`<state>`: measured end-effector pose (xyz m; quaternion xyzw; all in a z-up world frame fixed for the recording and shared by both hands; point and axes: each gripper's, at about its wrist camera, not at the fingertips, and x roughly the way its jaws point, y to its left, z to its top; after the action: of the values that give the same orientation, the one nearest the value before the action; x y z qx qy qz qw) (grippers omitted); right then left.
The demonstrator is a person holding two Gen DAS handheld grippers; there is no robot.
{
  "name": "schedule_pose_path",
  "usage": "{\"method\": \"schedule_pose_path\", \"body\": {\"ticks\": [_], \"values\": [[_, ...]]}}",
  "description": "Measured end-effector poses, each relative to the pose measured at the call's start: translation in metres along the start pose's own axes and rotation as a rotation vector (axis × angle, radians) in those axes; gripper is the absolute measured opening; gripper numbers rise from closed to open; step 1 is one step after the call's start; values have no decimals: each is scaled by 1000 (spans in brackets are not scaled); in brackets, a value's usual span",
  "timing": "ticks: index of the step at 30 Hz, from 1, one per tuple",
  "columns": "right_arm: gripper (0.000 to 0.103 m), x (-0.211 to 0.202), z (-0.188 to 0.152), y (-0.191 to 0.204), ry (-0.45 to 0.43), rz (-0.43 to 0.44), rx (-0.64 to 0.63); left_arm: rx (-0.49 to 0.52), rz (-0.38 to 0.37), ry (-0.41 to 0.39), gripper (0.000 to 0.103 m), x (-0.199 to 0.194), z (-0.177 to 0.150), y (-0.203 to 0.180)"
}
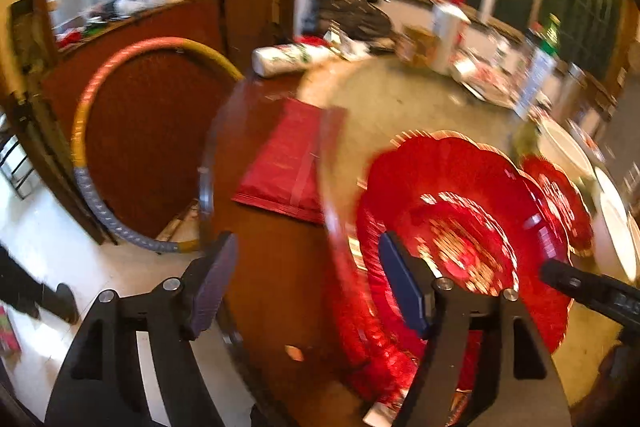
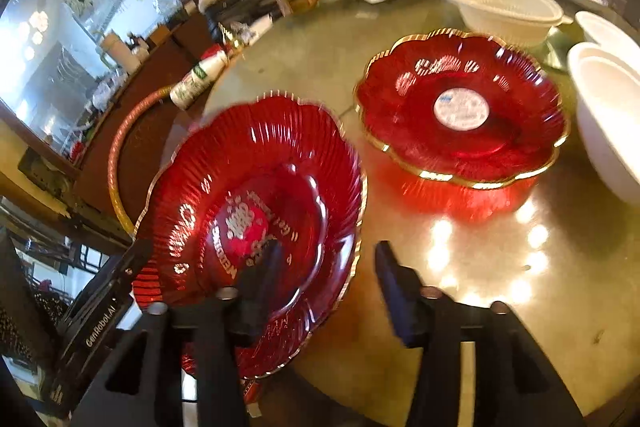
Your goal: Organize plates and bowls
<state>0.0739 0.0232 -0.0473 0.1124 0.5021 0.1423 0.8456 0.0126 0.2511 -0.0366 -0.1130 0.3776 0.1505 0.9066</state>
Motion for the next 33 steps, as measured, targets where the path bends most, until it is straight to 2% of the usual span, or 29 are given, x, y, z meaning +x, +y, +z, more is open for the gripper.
{"method": "schedule_pose_path", "body": {"ticks": [4,7,9,10,14,16,18,22,27,33], "values": [[62,-21,0,-18,-65,37,17,-105,37,-24,73,-12,8,14],[67,-39,0,-44,-104,98,66,-150,40,-58,73,-28,20,10],[70,-50,1,-61,-116,114,98,-134,24,-98,76,-43,29,-5],[71,-54,2,-71,-122,118,115,-117,12,-121,82,-51,33,-16],[73,-65,7,-107,-123,153,206,33,-72,-169,85,-72,44,-80],[73,-64,9,-118,-105,194,241,118,-147,-147,85,-71,49,-112],[73,-59,13,-127,-75,226,264,172,-213,-90,85,-61,54,-143],[73,-45,26,-138,-45,255,313,170,-291,46,85,-25,66,-183],[73,-32,40,-145,-47,223,341,158,-282,117,85,7,77,-209],[73,-15,54,-159,-37,195,402,217,-251,202,85,41,79,-236]]}}
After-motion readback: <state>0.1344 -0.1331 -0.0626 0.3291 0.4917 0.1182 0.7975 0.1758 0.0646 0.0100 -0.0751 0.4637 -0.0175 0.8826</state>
